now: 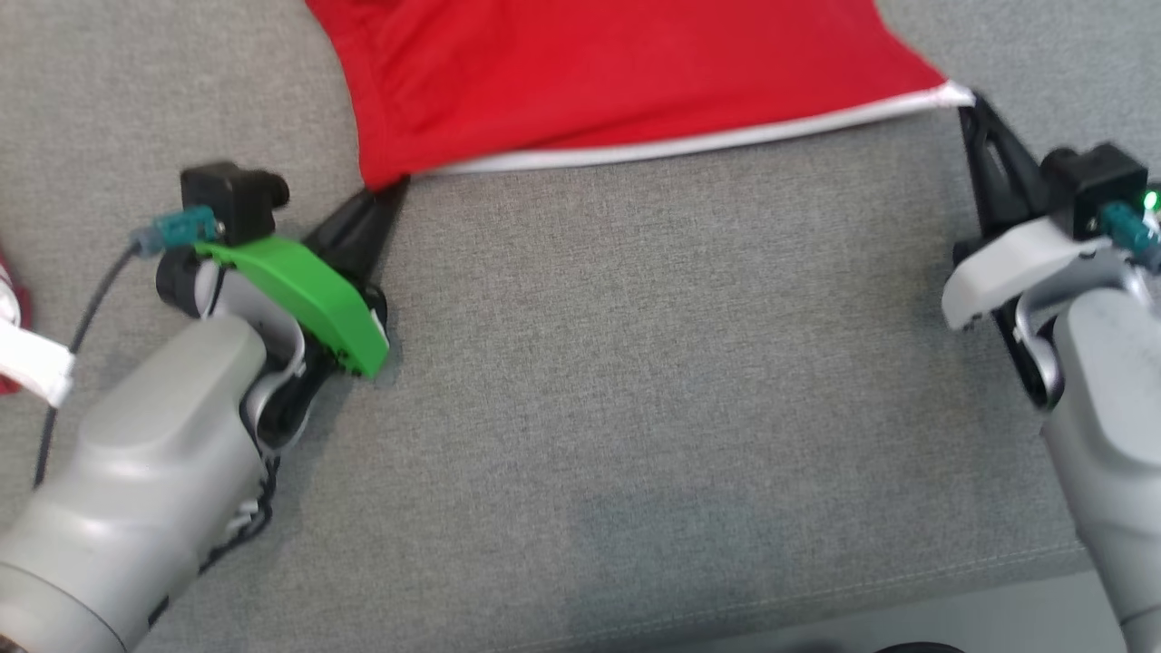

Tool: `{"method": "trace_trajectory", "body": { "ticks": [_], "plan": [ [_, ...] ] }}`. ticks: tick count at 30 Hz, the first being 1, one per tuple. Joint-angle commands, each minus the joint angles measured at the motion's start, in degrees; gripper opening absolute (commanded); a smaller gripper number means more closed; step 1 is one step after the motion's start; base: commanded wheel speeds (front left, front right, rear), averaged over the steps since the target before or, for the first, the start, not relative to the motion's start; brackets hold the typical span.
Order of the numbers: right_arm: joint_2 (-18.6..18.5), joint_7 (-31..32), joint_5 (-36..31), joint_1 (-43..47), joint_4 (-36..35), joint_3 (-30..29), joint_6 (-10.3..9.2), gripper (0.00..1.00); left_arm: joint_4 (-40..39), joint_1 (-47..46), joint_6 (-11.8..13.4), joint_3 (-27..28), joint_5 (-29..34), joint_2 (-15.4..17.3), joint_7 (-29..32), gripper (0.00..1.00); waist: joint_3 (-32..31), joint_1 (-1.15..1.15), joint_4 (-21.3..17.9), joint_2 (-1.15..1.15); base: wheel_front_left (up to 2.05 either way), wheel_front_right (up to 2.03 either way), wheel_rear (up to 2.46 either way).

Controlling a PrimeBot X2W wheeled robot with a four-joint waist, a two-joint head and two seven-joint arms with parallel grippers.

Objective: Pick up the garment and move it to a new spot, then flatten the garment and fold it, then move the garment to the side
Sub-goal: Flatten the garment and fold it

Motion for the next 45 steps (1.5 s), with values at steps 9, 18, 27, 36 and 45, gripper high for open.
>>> {"method": "trace_trajectory", "body": {
  "ticks": [9, 18, 27, 36, 45],
  "plan": [
    [0.8, -0.17, 0.41, 14.11, 0.86, -0.76, -0.19, 0.0, 4.59, 21.18, 0.14, -4.3, -6.66, -2.67, -0.02, 0.0, -11.47, 0.0, 0.54, 0.0, 0.0, 0.0, 0.0],
    [1.89, -0.17, 0.81, 23.7, 1.13, -3.04, -0.2, 0.0, 6.2, 30.53, 0.21, -0.5, -2.78, -4.01, 0.0, 0.0, -20.51, 0.0, 1.7, 0.0, 0.0, 0.0, 0.0],
    [2.9, -0.17, 1.53, 33.0, -0.6, -1.65, -0.21, 0.0, 6.75, 39.7, 0.38, 7.12, 3.11, -4.45, -0.43, 0.0, -27.67, 0.0, 1.72, 0.0, 0.0, 0.0, 0.0],
    [2.48, -0.17, 2.39, 39.05, -4.68, -1.97, -0.21, 0.0, 4.06, 43.58, 0.37, 12.51, 8.11, -4.85, -0.83, 0.0, -28.33, 0.0, 3.21, 0.0, 0.0, 0.0, 0.0],
    [2.43, -0.17, 1.52, 29.81, -6.8, -2.33, -0.14, 0.0, -7.35, 39.48, 0.16, 12.13, 8.67, -5.04, -0.89, 0.0, -23.16, 0.0, 6.29, 0.0, 0.0, 0.0, 0.0]
  ]
}}
